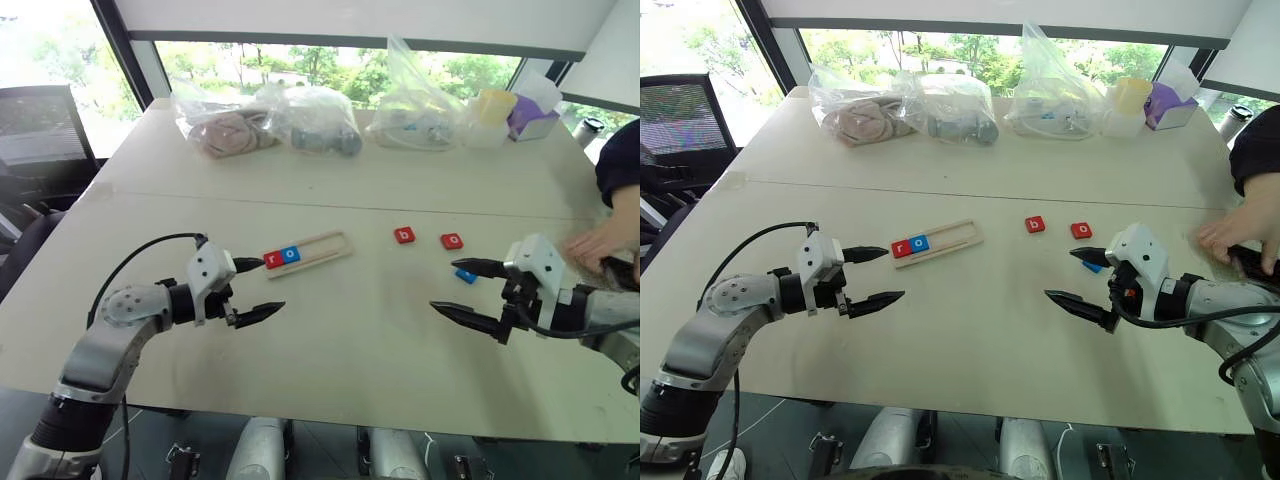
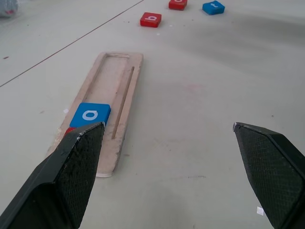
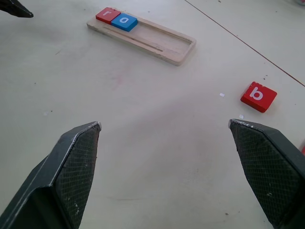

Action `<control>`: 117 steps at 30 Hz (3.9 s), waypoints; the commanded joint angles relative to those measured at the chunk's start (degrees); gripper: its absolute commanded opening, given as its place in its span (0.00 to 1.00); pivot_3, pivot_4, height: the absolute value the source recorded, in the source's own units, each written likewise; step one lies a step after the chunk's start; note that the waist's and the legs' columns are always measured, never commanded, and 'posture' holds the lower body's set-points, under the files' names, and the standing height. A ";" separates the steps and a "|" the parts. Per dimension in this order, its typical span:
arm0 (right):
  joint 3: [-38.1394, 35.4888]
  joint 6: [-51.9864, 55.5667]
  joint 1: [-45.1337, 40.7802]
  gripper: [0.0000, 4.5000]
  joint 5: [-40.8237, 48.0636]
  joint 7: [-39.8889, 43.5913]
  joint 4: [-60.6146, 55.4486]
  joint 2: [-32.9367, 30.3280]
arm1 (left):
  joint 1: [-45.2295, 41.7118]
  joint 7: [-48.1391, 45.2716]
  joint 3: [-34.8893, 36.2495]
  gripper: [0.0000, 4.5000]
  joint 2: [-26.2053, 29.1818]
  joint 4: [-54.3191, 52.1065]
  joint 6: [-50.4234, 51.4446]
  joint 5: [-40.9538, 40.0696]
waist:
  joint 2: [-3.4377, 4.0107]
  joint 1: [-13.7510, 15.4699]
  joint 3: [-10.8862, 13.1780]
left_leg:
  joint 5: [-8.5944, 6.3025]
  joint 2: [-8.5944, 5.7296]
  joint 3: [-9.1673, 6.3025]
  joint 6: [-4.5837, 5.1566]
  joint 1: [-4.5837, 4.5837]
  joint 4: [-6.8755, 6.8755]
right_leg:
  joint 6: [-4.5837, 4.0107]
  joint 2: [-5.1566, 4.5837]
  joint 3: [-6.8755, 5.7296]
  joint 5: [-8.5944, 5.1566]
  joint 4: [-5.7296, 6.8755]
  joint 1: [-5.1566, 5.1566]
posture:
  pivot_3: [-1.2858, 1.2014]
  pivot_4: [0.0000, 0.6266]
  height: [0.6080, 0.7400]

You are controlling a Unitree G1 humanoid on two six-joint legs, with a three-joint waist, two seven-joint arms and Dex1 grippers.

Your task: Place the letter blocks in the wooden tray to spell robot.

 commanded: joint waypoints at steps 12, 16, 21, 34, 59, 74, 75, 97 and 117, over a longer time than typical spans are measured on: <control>0.35 -1.16 -1.64 0.98 -0.06 -0.31 0.14 0.21 | -0.85 1.64 2.02 1.00 0.01 -1.93 0.23 -1.08 | 0.00 0.02 0.00 | 0.00 -0.01 0.00 0.00 0.00 0.00 | 0.00 0.01 0.00 0.00 0.00 0.00 | 0.52 0.24 1.00; 0.51 -1.25 -1.71 0.98 -0.05 -0.47 0.20 0.28 | -0.97 1.82 1.88 1.00 0.14 -1.59 0.50 -0.70 | 0.00 0.01 0.00 | 0.00 -0.01 0.01 0.00 0.00 0.00 | 0.00 0.01 0.00 0.00 0.00 0.00 | 0.52 0.24 1.00; 1.04 -1.37 -2.04 0.98 0.00 -0.92 0.19 0.46 | -2.82 2.80 2.38 1.00 -1.03 1.19 0.87 -1.07 | 0.00 0.04 0.00 | 0.00 -0.01 0.00 0.00 0.00 0.00 | 0.00 0.01 0.00 0.00 0.00 0.00 | 0.52 0.24 1.00; 1.85 -1.33 -1.78 0.98 0.04 -2.53 -1.29 1.36 | -18.81 -7.60 -0.89 1.00 -0.63 28.96 -12.90 6.33 | -0.02 0.09 0.01 | 0.00 -0.03 0.20 0.01 -0.01 0.02 | 0.00 0.06 -0.01 0.00 0.01 0.01 | 0.52 0.24 1.00; 0.89 -0.49 2.81 0.98 0.68 -7.04 -6.39 3.65 | -33.46 -15.02 -5.98 1.00 -9.56 63.35 -32.20 16.94 | -0.12 0.08 0.05 | 0.01 -0.03 0.19 0.02 -0.03 0.06 | 0.02 0.10 -0.01 0.02 0.06 0.02 | 0.52 0.24 1.00; 1.36 -0.67 2.65 0.98 0.46 -7.88 -6.38 3.94 | -32.39 -13.89 -7.52 1.00 -11.07 65.00 -35.49 20.82 | -0.14 0.10 0.02 | 0.01 -0.02 0.17 0.02 0.01 0.13 | 0.04 0.10 -0.01 0.03 0.09 0.10 | 0.52 0.24 1.00; 1.37 -0.68 2.64 0.98 0.44 -7.87 -6.34 3.92 | -32.34 -13.85 -7.54 1.00 -11.11 65.16 -35.41 20.87 | -0.14 0.10 0.01 | 0.01 -0.02 0.17 0.02 0.02 0.14 | 0.04 0.10 -0.01 0.03 0.09 0.11 | 0.52 0.24 1.00; 0.71 -0.58 2.22 1.00 0.07 -7.46 -5.76 3.01 | -27.62 -20.22 -10.33 0.69 -14.88 54.60 -31.31 18.61 | -0.16 0.21 -0.05 | 0.01 -0.03 0.15 0.02 0.08 0.18 | 0.02 0.07 0.00 0.03 0.08 0.23 | 0.52 0.24 1.00; -1.36 0.29 5.27 1.00 0.71 -9.32 -8.66 3.84 | -22.63 -21.62 -18.31 0.69 -18.56 35.54 -22.17 18.68 | -0.17 0.06 -0.04 | 0.01 -0.03 -0.04 0.02 0.03 0.18 | 0.02 0.10 0.00 0.03 0.08 0.16 | 0.52 0.24 1.00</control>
